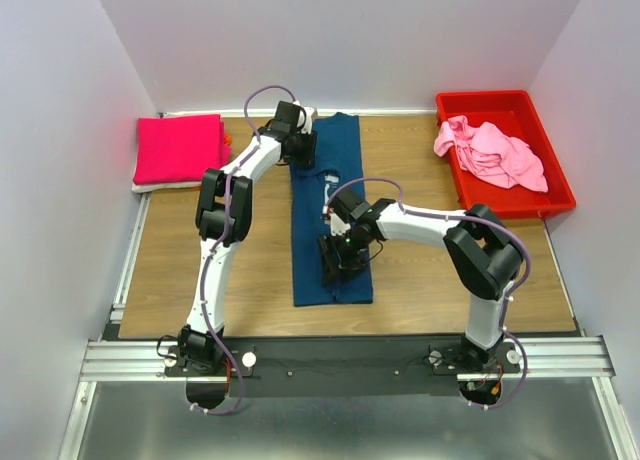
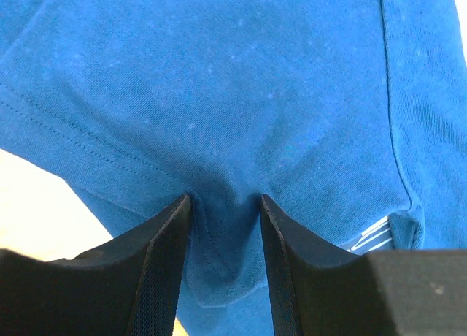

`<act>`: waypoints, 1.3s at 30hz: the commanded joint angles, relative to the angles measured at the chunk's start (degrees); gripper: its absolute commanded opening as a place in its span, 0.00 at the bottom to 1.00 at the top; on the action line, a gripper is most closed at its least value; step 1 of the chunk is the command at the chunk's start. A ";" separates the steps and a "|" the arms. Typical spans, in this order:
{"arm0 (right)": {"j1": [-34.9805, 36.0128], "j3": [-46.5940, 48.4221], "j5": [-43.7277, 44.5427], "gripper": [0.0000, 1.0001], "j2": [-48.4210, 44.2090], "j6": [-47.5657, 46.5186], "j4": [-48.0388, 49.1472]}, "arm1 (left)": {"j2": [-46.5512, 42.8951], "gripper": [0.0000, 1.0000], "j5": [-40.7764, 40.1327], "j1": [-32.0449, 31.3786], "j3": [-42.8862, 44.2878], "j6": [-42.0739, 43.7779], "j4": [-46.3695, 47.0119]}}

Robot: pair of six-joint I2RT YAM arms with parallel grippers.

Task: Fold and stack the t-shirts
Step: Fold the tshirt

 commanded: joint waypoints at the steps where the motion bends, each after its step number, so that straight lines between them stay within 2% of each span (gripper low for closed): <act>1: 1.85 0.76 3.54 0.69 5.20 -1.23 2.54 | 5.03 0.51 2.09 -0.52 0.15 1.05 -3.85; 4: 2.03 1.38 4.33 0.70 4.32 -1.24 2.45 | 3.72 0.52 3.15 -0.70 0.24 1.05 -3.23; 7: 2.03 2.17 4.95 0.72 1.61 -2.02 1.84 | -0.49 0.58 4.73 -0.78 -0.99 0.52 -0.44; 13: 2.03 4.28 9.76 0.75 -5.86 -1.94 -4.22 | -9.97 0.61 6.49 -0.79 1.38 -0.54 0.90; 17: 1.94 3.14 14.43 0.76 -10.35 -0.54 -10.18 | -17.63 0.62 6.49 -0.79 -2.82 -1.06 0.46; 20: 1.77 0.43 18.21 0.77 -14.39 1.84 -12.83 | -25.09 0.61 5.09 -0.87 -12.83 -0.98 -0.86; 21: 1.68 -0.63 18.83 0.77 -15.79 2.45 -13.01 | -29.20 0.60 3.95 -0.96 -19.64 -0.72 -1.21; 23: 1.59 -2.92 19.09 0.76 -16.60 3.51 -13.10 | -33.70 0.58 2.89 -1.14 -27.41 -1.06 -1.30; 24: 1.59 -4.41 19.62 0.75 -16.77 3.68 -13.19 | -37.90 0.57 2.63 -1.31 -35.02 -2.20 -1.21; 30: 0.97 -8.11 20.07 0.66 -15.63 3.95 -12.32 | -53.47 0.55 7.27 -3.59 -59.92 -8.26 -1.03; 32: 0.89 -8.81 19.63 0.64 -15.37 3.95 -11.44 | -56.47 0.55 7.90 -5.44 -65.56 -11.34 -1.47; 37: 0.62 -10.04 18.22 0.61 -15.02 3.60 -10.12 | -64.13 0.55 8.69 -7.73 -72.96 -17.05 -2.27; 39: 0.71 -10.13 17.17 0.57 -14.58 3.34 -9.94 | -65.53 0.55 9.48 -8.08 -75.33 -18.63 -3.14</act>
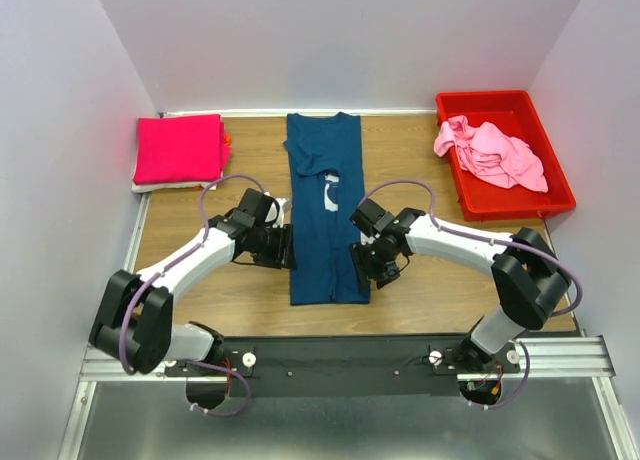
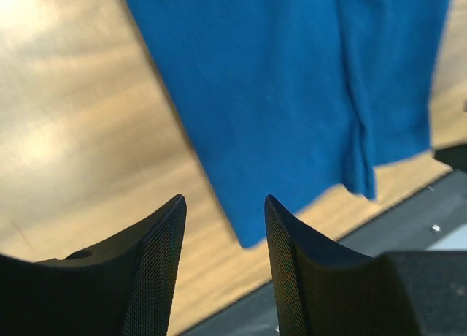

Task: Fold and stack the t-shirts
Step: Fold the tshirt

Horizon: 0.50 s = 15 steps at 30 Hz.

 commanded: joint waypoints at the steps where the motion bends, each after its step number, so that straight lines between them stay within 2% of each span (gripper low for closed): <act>1: -0.27 -1.30 -1.06 0.56 1.05 0.14 1.01 | -4.10 0.55 2.66 -0.60 -3.09 -5.57 -0.11; 15: -0.36 -5.43 -7.66 0.45 2.63 -0.82 3.99 | -6.92 0.61 9.25 -2.54 -11.08 -10.32 4.64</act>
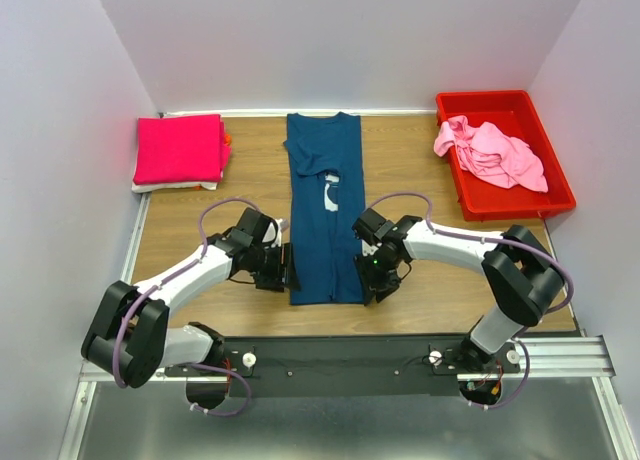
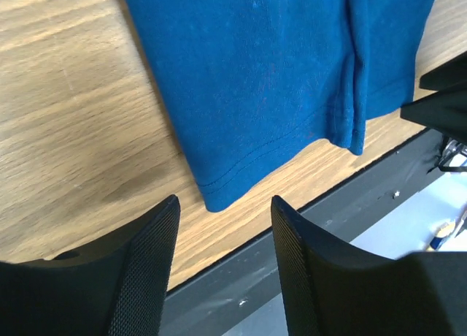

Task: Fold and stack the t-shirts
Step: Fold the tshirt

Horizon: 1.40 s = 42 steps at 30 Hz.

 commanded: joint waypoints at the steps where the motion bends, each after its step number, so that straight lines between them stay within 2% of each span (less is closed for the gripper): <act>1: -0.21 -1.59 -3.26 0.45 1.17 -0.67 2.45 | -0.21 0.61 2.94 -0.42 -1.71 -1.71 3.02; 7: -0.12 -2.21 -2.83 0.43 1.34 -0.93 3.85 | 1.55 0.62 0.65 -0.68 -2.50 -1.44 3.29; 16: -0.12 -1.85 -2.65 0.43 0.73 -1.29 4.12 | 4.10 0.56 1.09 -1.30 -3.91 -1.62 4.87; 21: -0.21 -1.94 -2.74 0.47 -0.85 -0.76 4.12 | 4.45 0.55 1.00 -1.74 -5.14 -2.32 5.66; 27: -0.12 -1.07 -2.92 0.47 0.29 -1.72 4.12 | 6.30 0.53 1.18 -2.00 -5.84 -2.06 6.54; 34: -0.21 -1.24 -2.83 0.38 0.73 -2.34 4.47 | 9.19 0.46 0.65 -3.32 -6.02 -2.41 6.71; 39: -0.21 -1.59 -2.74 0.26 0.82 -2.43 4.47 | 10.43 0.27 -1.02 -5.51 -6.11 -3.20 6.10; 40: -0.12 -1.68 -2.65 0.24 0.73 -2.34 4.47 | 10.60 0.22 -1.19 -5.95 -6.19 -3.46 5.93; 41: -0.12 -1.77 -2.48 0.22 0.82 -2.08 4.47 | 10.61 0.12 -1.37 -6.57 -6.20 -3.64 5.75; 42: -0.21 -1.85 -2.39 0.18 0.73 -1.99 4.38 | 10.52 0.08 -1.72 -6.92 -6.46 -3.99 5.57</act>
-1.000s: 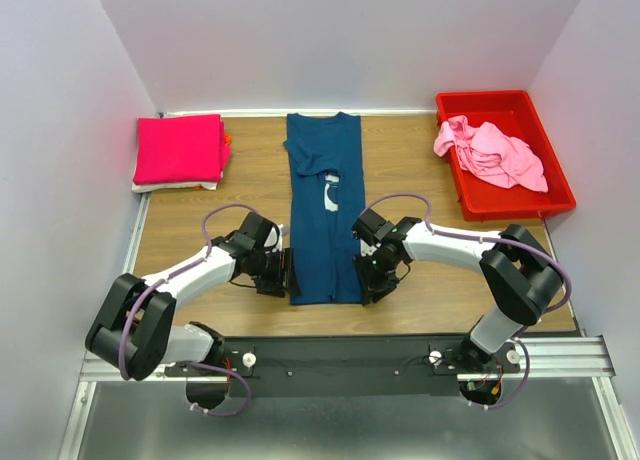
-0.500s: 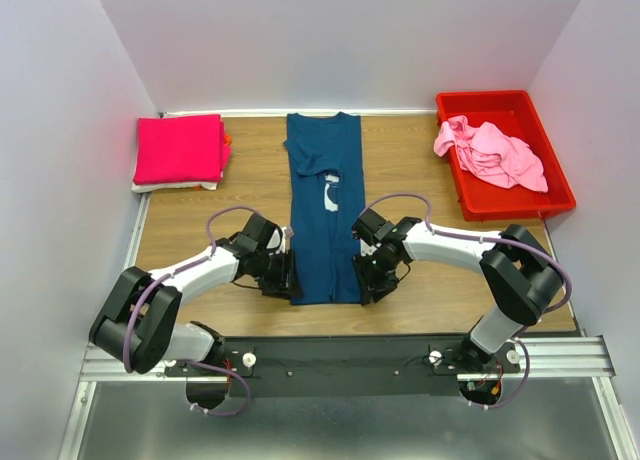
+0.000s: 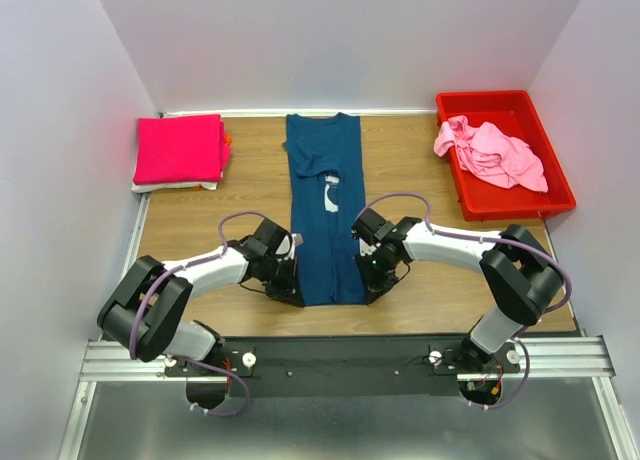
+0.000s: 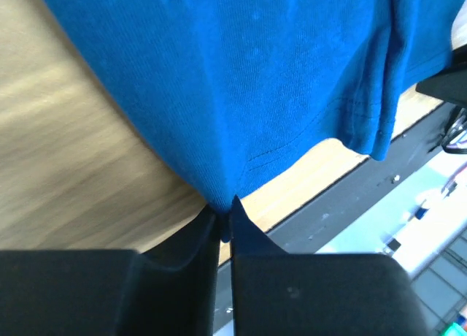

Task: Fold and stack the t-shirts
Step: Fold the tshirt

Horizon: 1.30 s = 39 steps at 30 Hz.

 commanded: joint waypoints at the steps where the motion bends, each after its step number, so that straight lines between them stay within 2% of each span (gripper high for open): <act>1: -0.12 -0.59 -0.38 0.17 0.09 -0.04 0.86 | 1.38 0.04 -5.81 -1.92 -2.85 0.31 -3.35; 3: -0.21 -0.85 -0.03 0.12 -0.17 0.57 0.86 | 0.68 0.00 -6.42 -2.01 -3.20 -0.65 -4.05; 4: -0.21 -1.03 0.24 0.06 -0.61 0.92 0.78 | -0.54 0.00 -7.21 -2.01 -3.55 -1.01 -4.48; 6: -0.21 -1.73 0.94 0.00 -1.13 1.80 0.69 | -1.95 0.00 -8.00 -2.01 -3.99 -1.71 -5.01; 15: -0.30 -2.08 2.79 0.00 -1.93 4.26 -1.68 | -6.97 0.00 -9.06 -2.01 -5.23 -4.17 -5.63; 21: -0.30 -1.03 3.14 0.00 -3.06 4.26 -2.30 | -9.51 0.00 -8.44 -2.01 -3.04 -3.56 -5.36; 30: -0.21 6.25 7.00 0.00 -4.92 4.79 -8.26 | -10.75 0.00 -12.13 -2.01 6.01 -1.98 -11.43; 39: -2.31 15.14 12.89 0.01 -0.35 3.56 -12.23 | -5.83 0.00 -15.74 -0.25 14.63 1.45 -14.77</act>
